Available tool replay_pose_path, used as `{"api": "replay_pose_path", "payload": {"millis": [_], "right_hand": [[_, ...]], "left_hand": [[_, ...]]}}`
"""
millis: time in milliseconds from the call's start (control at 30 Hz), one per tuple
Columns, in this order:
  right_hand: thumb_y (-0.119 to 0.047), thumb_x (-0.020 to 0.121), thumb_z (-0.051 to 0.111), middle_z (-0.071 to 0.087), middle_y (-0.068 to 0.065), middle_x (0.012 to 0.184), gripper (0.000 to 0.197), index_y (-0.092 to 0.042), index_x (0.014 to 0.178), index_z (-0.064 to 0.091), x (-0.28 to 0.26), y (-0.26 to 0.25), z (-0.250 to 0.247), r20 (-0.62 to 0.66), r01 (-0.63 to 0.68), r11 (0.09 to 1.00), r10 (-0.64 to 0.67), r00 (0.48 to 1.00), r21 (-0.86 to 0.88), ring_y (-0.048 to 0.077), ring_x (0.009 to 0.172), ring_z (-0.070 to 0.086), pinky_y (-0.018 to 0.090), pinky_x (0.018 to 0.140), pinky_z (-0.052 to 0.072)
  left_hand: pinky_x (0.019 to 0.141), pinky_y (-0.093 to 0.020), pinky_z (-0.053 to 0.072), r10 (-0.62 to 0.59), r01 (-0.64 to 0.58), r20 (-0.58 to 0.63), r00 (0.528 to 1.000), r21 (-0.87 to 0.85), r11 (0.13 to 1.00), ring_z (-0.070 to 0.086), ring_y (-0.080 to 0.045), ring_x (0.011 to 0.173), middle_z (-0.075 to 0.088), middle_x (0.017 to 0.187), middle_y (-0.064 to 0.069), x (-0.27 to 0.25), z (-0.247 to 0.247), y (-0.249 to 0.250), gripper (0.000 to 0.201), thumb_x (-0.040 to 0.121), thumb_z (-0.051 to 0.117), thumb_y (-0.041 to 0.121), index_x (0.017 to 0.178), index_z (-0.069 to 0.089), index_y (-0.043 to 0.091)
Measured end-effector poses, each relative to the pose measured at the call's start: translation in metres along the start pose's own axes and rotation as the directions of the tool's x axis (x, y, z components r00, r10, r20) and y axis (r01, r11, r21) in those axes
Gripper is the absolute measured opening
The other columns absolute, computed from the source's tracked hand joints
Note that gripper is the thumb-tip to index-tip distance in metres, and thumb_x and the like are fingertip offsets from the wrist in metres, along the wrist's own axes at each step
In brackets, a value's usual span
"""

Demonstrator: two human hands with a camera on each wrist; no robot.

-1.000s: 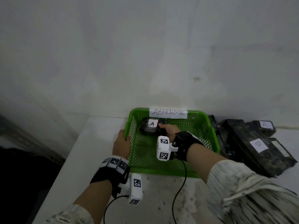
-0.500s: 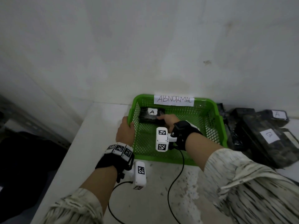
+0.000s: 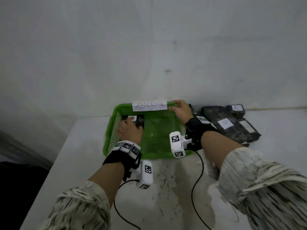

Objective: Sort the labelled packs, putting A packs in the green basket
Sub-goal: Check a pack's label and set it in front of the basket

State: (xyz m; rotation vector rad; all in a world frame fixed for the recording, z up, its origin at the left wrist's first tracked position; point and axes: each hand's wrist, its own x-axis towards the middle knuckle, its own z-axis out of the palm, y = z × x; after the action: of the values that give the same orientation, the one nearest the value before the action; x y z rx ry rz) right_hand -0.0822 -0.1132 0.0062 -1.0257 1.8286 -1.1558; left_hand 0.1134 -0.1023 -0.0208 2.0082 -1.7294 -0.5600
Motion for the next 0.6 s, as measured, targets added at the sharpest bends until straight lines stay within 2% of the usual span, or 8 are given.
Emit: {"api": "replay_pose_path", "payload": {"millis": [100, 167, 233, 300, 433, 600], "right_hand": [[-0.018, 0.08, 0.072, 0.06, 0.01, 0.109, 0.04, -0.013, 0.117, 0.059, -0.002, 0.018, -0.039, -0.045, -0.006, 0.997, 0.002, 0.999, -0.079, 0.028, 0.112, 0.055, 0.044, 0.105, 0.038], [-0.013, 0.08, 0.071, 0.062, 0.013, 0.114, 0.042, -0.009, 0.12, 0.058, -0.004, 0.032, -0.061, -0.048, -0.016, 0.994, 0.011, 0.999, -0.109, 0.03, 0.114, 0.055, 0.044, 0.105, 0.038], [-0.004, 0.081, 0.067, 0.06, 0.021, 0.121, 0.043, -0.003, 0.123, 0.056, -0.004, 0.047, -0.076, 0.007, -0.014, 0.988, 0.016, 1.0, -0.154, 0.033, 0.115, 0.056, 0.042, 0.103, 0.041], [0.003, 0.081, 0.064, 0.061, 0.024, 0.12, 0.043, 0.0, 0.123, 0.057, -0.002, 0.059, -0.085, 0.076, 0.022, 0.963, -0.001, 0.997, -0.267, 0.035, 0.113, 0.057, 0.042, 0.1, 0.044], [-0.002, 0.076, 0.065, 0.061, 0.023, 0.122, 0.048, -0.005, 0.124, 0.06, 0.009, 0.073, -0.091, 0.148, 0.097, 0.882, -0.031, 0.989, -0.462, 0.036, 0.114, 0.057, 0.043, 0.1, 0.044], [-0.01, 0.079, 0.066, 0.048, 0.024, 0.131, 0.06, -0.014, 0.136, 0.049, 0.029, 0.076, -0.091, 0.212, 0.163, 0.779, -0.04, 0.976, -0.605, 0.039, 0.122, 0.047, 0.037, 0.105, 0.036]], "left_hand": [[0.115, -0.044, 0.015, 0.051, -0.05, 0.085, 0.995, -0.017, 0.999, 0.029, -0.031, 0.134, 0.035, 0.14, -0.016, -0.026, 0.024, 0.035, 0.048, 0.09, 0.055, 0.03, 0.134, 0.04, 0.019], [0.115, -0.044, 0.016, 0.083, -0.079, 0.139, 0.987, -0.031, 0.996, 0.031, -0.03, 0.133, 0.037, 0.139, -0.013, -0.043, 0.042, 0.053, 0.044, 0.091, 0.054, 0.031, 0.133, 0.042, 0.02], [0.114, -0.043, 0.019, 0.139, -0.132, 0.184, 0.973, -0.046, 0.99, 0.034, -0.028, 0.132, 0.041, 0.138, -0.011, -0.059, 0.06, 0.066, 0.04, 0.093, 0.051, 0.032, 0.131, 0.045, 0.021], [0.11, -0.039, 0.026, 0.198, -0.187, 0.244, 0.949, -0.07, 0.98, 0.038, -0.028, 0.129, 0.044, 0.135, -0.011, -0.072, 0.077, 0.075, 0.039, 0.095, 0.048, 0.034, 0.131, 0.046, 0.02], [0.104, -0.039, 0.035, 0.259, -0.215, 0.353, 0.899, -0.162, 0.963, 0.039, -0.03, 0.129, 0.04, 0.141, -0.013, -0.085, 0.099, 0.089, 0.047, 0.097, 0.043, 0.036, 0.14, 0.037, 0.017], [0.107, -0.041, 0.038, 0.306, -0.229, 0.421, 0.854, -0.224, 0.947, 0.04, -0.025, 0.133, 0.032, 0.152, -0.007, -0.083, 0.115, 0.096, 0.059, 0.098, 0.04, 0.038, 0.149, 0.018, 0.019]]}}
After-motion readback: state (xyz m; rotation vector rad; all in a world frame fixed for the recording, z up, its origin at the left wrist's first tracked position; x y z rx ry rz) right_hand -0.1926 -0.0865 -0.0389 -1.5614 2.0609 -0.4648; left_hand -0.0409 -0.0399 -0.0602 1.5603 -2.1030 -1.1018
